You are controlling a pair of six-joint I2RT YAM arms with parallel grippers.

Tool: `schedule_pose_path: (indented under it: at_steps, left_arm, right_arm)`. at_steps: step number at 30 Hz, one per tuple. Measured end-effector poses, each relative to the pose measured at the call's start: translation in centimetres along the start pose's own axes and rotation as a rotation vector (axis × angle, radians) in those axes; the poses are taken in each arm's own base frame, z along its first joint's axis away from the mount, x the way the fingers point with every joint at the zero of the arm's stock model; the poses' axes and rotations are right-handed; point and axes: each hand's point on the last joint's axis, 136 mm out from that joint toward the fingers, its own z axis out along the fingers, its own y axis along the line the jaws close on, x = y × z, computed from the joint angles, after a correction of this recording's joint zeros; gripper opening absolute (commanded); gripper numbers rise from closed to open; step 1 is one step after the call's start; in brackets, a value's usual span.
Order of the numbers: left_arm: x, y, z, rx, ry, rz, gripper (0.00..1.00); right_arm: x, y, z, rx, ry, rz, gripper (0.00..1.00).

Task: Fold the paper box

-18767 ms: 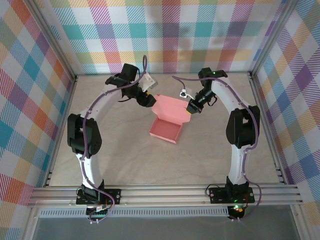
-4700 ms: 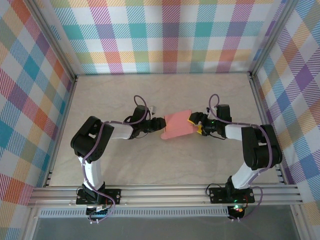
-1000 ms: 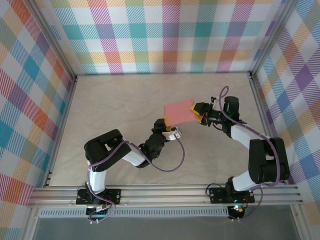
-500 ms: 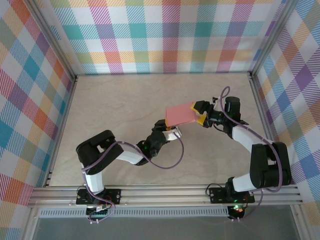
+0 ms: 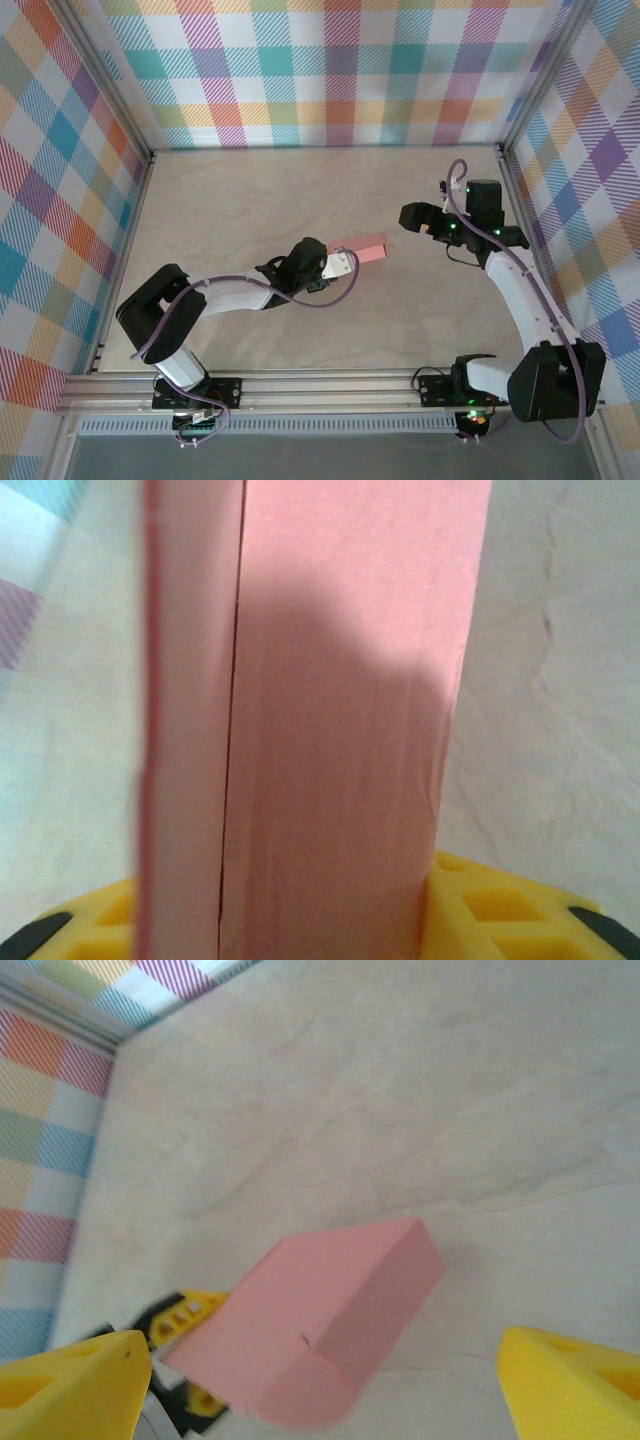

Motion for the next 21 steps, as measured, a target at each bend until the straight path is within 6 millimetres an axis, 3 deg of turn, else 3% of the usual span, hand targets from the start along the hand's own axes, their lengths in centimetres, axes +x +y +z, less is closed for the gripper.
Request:
schedule_pose_path:
  at_steps: [5, 12, 16, 21]
  left_arm:
    - [0.4, 0.0, -1.4, 0.128, 0.051, -0.041, 0.44]
    - [1.6, -0.4, -3.5, 0.31, 0.135, -0.114, 0.43]
    - [2.1, -0.9, -4.7, 0.397, 0.171, -0.149, 0.41]
    - [2.5, -2.2, -6.2, 0.509, 0.222, -0.172, 0.41]
  right_arm:
    - [1.9, 1.0, -0.5, 0.042, 0.047, -0.214, 0.87]
    - [5.9, 5.0, 1.4, 0.029, 0.161, -0.55, 0.74]
    - [6.0, 5.4, 2.5, 0.034, 0.195, -0.631, 0.57]
    - [6.2, 6.0, 3.9, 0.026, 0.247, -0.701, 0.46]
